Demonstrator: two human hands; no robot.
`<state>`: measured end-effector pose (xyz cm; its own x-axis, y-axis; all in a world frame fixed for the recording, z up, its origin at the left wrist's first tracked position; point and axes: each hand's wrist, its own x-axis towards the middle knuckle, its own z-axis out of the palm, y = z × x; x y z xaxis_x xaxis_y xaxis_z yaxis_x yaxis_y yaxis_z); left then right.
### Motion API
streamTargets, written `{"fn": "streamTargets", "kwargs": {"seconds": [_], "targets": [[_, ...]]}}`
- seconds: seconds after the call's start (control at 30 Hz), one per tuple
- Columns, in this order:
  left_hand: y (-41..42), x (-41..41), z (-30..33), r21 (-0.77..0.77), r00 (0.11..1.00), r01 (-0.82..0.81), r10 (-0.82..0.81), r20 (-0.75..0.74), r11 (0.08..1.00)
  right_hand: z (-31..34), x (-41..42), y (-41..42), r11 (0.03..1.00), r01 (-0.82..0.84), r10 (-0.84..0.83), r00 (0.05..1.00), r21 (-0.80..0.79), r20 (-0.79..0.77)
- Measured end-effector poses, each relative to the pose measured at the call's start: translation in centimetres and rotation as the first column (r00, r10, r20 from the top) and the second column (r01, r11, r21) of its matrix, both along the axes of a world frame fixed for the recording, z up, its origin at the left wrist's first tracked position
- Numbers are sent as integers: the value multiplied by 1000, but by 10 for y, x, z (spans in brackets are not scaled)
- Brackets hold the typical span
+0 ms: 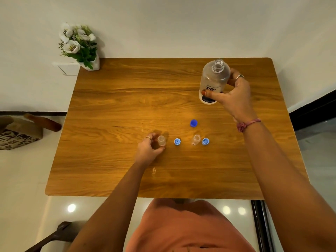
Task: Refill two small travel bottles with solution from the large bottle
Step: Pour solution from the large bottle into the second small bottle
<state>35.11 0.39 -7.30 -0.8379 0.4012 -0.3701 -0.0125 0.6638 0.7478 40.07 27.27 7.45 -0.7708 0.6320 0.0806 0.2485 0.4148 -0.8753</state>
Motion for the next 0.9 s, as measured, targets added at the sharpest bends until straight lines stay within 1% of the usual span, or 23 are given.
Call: {"fn": "streamTargets", "kwargs": {"seconds": [0.13, 0.17, 0.27, 0.33, 0.4, 0.43, 0.5, 0.53, 0.6, 0.67, 0.77, 0.9], "targets": [[0, -2, 17, 62, 999, 23, -20, -37, 998, -1, 4, 2, 1000, -8, 8, 1000, -7, -4], [2, -1, 25, 100, 996, 30, -22, -82, 995, -1, 5, 3, 1000, -7, 7, 1000, -5, -6], [11, 4, 53, 205, 953, 104, -39, -300, 973, -1, 9, 6, 1000, 3, -3, 1000, -4, -11], [25, 15, 72, 212, 907, 191, -90, -412, 958, 0, 12, 8, 1000, 6, -6, 1000, -13, -17], [44, 30, 82, 186, 874, 288, -179, -451, 940, 3, 15, 12, 1000, 8, -9, 1000, -12, -26], [54, 38, 83, 157, 873, 326, -233, -428, 932, 4, 15, 13, 1000, 10, -10, 1000, -11, -29], [74, 53, 77, 108, 895, 359, -310, -321, 927, 7, 18, 16, 1000, 12, -13, 999, -10, -38], [81, 58, 71, 99, 914, 345, -310, -261, 933, 8, 20, 19, 1000, 12, -12, 999, -12, -40], [93, 63, 58, 76, 956, 266, -253, -146, 961, 9, 24, 23, 1000, 9, -9, 999, -9, -41], [102, 65, 46, 27, 978, 203, -201, -62, 979, 8, 27, 28, 1000, 5, -5, 999, -2, -39], [109, 65, 33, -29, 984, 176, -177, -20, 984, 6, 31, 36, 1000, -10, 10, 999, 3, -38], [115, 66, 23, -8, 992, 125, -126, -15, 992, 1, 35, 44, 1000, -19, 19, 1000, 13, -23]]}}
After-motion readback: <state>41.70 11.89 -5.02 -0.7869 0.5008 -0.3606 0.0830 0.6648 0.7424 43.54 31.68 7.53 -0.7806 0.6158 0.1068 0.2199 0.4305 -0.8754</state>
